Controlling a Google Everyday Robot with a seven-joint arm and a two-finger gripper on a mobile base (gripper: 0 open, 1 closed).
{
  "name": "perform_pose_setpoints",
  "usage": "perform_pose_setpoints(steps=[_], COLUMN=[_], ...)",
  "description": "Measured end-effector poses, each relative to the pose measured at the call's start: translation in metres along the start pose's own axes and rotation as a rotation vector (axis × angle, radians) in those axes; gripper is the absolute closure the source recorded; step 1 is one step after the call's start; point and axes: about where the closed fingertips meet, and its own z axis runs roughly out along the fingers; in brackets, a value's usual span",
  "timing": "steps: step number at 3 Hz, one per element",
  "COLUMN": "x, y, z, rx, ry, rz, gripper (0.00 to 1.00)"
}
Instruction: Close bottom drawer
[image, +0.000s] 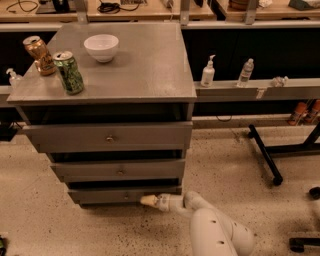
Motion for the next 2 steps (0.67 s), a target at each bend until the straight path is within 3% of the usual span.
perform_pose_setpoints(steps=[1, 2], x=[0.082, 0.113], y=[0.018, 0.026], z=[-0.031, -0.055], rx=[-0.188, -0.293], ry=[0.114, 0.135], rz=[0.070, 0.123], gripper=[0.97, 0.74])
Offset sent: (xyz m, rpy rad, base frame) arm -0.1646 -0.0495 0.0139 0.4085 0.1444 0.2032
